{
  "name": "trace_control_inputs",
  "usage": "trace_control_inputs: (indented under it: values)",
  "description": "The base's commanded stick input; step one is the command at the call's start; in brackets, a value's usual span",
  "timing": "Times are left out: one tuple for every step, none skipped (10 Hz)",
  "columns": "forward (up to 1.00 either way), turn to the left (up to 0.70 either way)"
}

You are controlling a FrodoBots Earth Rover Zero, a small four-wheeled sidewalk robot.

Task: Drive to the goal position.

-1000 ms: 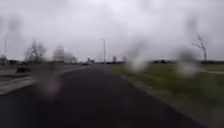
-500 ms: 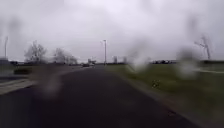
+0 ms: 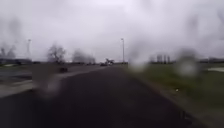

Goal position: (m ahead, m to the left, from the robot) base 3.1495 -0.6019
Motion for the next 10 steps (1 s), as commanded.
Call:
trace_control_inputs:
  values:
    - [1.00,0.40]
    - [1.00,0.40]
    - [1.00,0.40]
    - [1.00,0.40]
    - [1.00,0.00]
    - [1.00,0.00]
    - [1.00,0.00]
    - [1.00,0.00]
    - [1.00,0.00]
    - [1.00,0.00]
